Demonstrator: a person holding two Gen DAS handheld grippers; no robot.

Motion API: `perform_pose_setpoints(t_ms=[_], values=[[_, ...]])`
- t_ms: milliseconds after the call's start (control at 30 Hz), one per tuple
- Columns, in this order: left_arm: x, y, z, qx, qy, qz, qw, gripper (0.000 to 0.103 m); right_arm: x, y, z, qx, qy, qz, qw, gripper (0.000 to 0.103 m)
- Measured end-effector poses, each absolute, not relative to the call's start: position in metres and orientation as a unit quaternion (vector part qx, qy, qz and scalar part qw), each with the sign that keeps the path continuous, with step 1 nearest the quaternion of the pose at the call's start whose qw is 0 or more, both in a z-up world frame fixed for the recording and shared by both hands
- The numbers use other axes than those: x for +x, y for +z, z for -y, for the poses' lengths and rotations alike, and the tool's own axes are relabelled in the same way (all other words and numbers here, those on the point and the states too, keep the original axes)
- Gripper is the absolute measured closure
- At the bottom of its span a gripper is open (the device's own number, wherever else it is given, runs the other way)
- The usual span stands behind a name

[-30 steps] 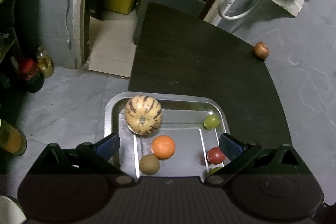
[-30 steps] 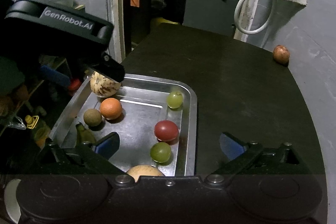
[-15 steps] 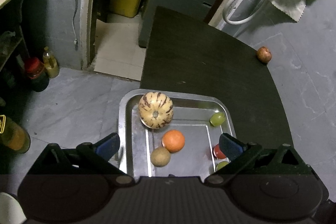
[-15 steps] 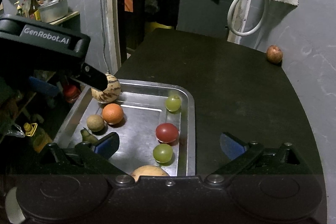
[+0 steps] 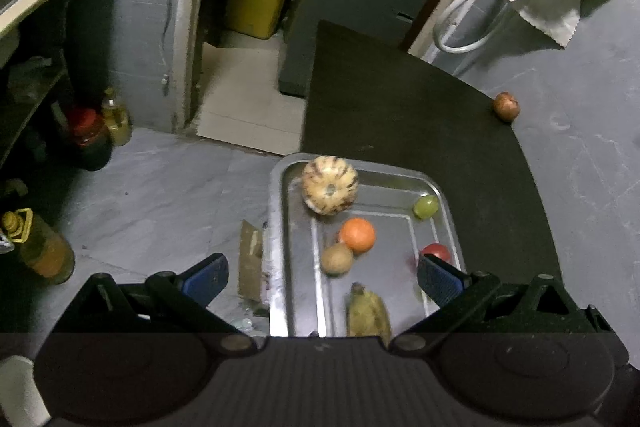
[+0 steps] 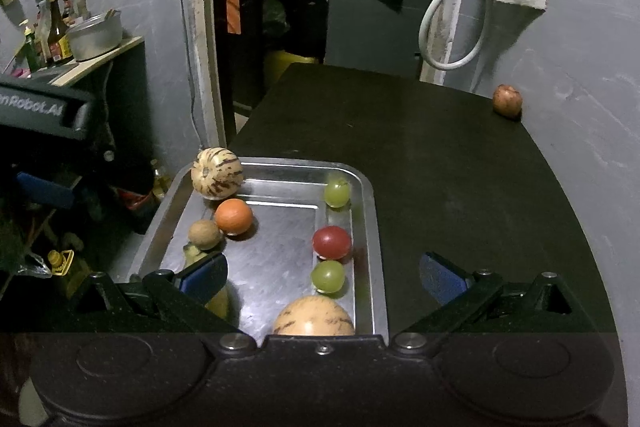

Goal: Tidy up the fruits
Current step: 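Withdraw both open tools up and away from the silver tray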

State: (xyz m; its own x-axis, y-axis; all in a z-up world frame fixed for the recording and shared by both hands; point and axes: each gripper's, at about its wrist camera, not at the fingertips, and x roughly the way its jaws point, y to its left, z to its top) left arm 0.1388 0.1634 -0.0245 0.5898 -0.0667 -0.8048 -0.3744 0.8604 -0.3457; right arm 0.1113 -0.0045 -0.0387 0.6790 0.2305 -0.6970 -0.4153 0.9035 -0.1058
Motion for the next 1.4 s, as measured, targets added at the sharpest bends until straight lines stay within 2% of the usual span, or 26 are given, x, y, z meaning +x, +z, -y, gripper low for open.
perform_pose_setpoints(t_ms=[733,1400], values=[[0.052,-0.021,-0.180,-0.208,0.107,-0.442,0.866,0.001,0.034,-0.024,-0.002,-0.102,0.097,-0.316,0.938,0.001],[0.021,-0.020,-0.155,-0.177,0.088,-0.403,0.894,0.001,-0.001,-0.008,0.030,-0.089,0.120,-0.274,0.950,0.001]])
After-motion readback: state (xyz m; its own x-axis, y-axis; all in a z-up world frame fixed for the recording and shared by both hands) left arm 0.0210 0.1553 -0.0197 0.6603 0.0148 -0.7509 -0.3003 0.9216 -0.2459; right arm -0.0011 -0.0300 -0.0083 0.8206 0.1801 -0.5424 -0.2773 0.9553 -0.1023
